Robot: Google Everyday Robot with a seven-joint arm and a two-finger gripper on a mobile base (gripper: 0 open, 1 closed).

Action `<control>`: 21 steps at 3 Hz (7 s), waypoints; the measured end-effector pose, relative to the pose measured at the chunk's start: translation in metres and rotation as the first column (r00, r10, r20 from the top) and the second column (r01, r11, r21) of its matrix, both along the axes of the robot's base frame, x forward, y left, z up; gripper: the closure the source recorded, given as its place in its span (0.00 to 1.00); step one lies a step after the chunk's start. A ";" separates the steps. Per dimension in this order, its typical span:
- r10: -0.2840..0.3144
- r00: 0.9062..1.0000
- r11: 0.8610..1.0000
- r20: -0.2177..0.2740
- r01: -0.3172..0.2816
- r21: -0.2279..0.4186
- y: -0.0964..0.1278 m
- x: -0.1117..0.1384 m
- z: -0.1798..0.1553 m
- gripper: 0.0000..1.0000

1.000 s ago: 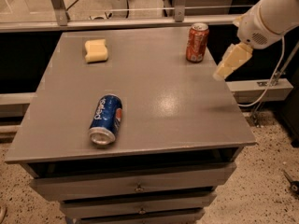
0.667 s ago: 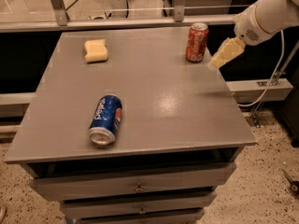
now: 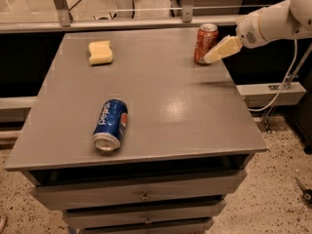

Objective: Move coke can near pepsi can

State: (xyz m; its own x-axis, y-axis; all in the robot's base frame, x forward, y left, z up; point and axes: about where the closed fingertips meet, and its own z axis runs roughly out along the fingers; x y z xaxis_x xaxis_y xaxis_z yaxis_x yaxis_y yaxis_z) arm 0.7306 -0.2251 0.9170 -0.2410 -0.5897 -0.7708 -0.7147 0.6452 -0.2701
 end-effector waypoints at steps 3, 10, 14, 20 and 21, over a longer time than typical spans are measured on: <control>0.068 0.992 0.962 0.111 -0.094 0.255 0.046 0.032 -0.014 0.39; 0.264 0.959 0.899 0.099 -0.282 0.336 0.112 -0.109 0.014 1.00; 0.389 0.918 0.832 0.077 -0.386 0.399 0.194 -0.174 -0.019 1.00; 0.526 0.849 0.784 0.038 -0.502 0.366 0.206 -0.192 -0.011 0.00; 0.542 0.837 0.777 0.066 -0.530 0.340 0.182 -0.189 0.019 0.00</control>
Offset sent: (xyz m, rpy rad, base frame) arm 0.0330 0.0544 -0.0116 0.3456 -0.1052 0.0980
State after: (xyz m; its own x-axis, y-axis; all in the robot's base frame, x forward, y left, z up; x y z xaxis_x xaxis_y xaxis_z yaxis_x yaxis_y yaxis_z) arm 0.5415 -0.0434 0.9358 0.0081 -0.3422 -0.9396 -0.9764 0.1999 -0.0812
